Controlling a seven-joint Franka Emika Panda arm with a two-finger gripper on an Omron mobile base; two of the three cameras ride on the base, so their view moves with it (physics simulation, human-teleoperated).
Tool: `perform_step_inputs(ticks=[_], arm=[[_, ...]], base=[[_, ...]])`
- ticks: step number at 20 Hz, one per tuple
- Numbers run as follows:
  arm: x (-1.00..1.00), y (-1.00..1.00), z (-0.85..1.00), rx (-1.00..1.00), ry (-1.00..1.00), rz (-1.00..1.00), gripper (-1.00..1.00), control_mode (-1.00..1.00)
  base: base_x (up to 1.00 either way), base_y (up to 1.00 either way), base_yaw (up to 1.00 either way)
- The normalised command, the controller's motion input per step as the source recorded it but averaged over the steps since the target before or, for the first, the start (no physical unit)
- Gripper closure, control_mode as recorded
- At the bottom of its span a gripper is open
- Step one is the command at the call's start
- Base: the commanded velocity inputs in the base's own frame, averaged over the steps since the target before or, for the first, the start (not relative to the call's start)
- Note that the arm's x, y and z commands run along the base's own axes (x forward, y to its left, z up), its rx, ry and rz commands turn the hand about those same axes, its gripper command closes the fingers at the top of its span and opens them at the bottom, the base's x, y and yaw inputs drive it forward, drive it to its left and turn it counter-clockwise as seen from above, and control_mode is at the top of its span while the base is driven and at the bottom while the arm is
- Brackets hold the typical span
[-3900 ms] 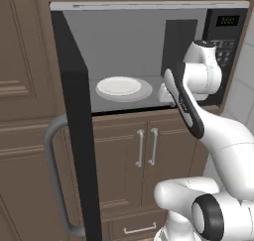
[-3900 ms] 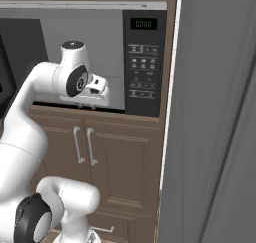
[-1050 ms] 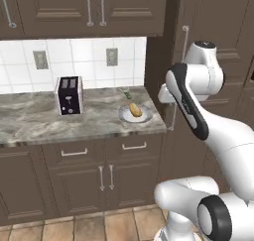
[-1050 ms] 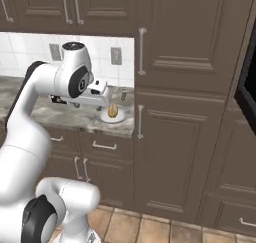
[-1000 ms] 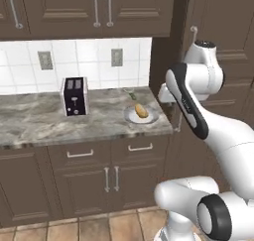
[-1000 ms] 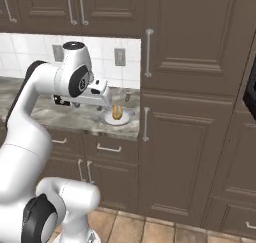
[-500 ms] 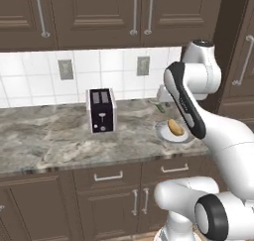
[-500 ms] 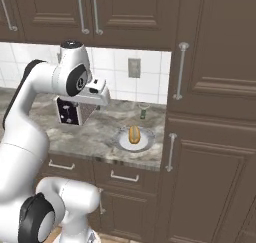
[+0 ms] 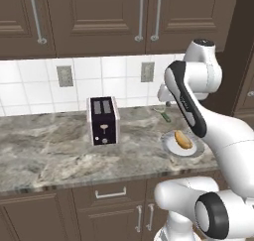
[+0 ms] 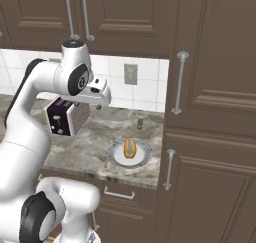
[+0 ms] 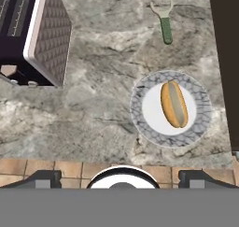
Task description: Pick the hotdog bun from the counter and place it in the microwave.
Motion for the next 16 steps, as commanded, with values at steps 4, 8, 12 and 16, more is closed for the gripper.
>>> perform_step_inputs(ticks=[4, 8, 12, 16], arm=[[0.00, -0.19, -0.19, 0.00, 0.02, 0.00, -1.00, -1.00], [0.05, -0.85, -0.81, -0.02, 0.12, 0.02, -1.00, -1.00], [0.21, -0.43, -0.97, -0.09, 0.23, 0.04, -1.00, -1.00], [0.74, 0.31, -0.95, -0.11, 0.22, 0.06, -1.00, -1.00]], base=[[0.01, -0.38, 0.00], [0.00, 0.00, 0.00], [0.00, 0.00, 0.00], [0.00, 0.00, 0.00]])
